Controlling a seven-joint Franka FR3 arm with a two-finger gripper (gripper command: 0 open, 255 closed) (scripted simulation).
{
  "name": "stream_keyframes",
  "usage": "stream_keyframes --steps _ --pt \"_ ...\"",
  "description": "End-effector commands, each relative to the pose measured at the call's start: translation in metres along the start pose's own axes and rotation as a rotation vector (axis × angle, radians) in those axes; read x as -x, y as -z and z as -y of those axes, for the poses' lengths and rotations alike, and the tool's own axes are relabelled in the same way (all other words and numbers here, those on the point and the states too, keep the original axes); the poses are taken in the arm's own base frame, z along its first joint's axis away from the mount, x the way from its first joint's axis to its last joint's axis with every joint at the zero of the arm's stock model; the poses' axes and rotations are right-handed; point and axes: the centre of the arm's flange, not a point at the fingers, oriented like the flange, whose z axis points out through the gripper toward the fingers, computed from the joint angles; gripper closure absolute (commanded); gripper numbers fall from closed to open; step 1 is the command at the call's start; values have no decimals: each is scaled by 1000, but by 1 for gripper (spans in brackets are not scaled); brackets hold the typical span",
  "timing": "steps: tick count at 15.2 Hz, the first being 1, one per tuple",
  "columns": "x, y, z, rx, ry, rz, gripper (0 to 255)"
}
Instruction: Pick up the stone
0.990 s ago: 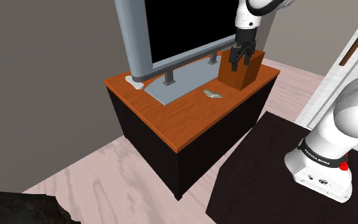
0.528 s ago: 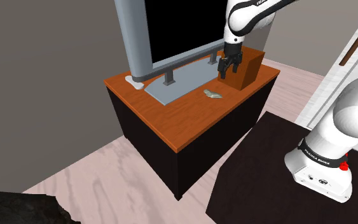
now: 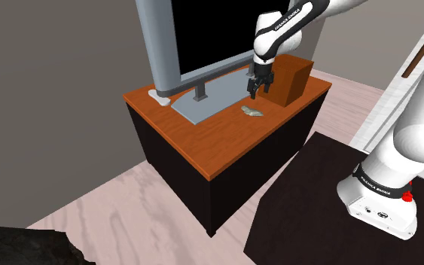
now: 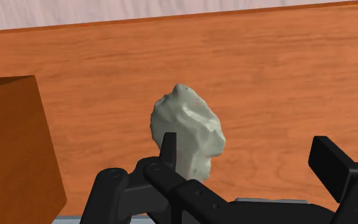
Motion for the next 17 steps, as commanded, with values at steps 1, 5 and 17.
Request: stream_keyframes --steps 1,5,17 --pt "-16 -18 -3 1 -6 -6 0" --pt "-52 -52 -15 3 -19 -18 0" --pt "-113 -134 -35 6 -40 -38 0"
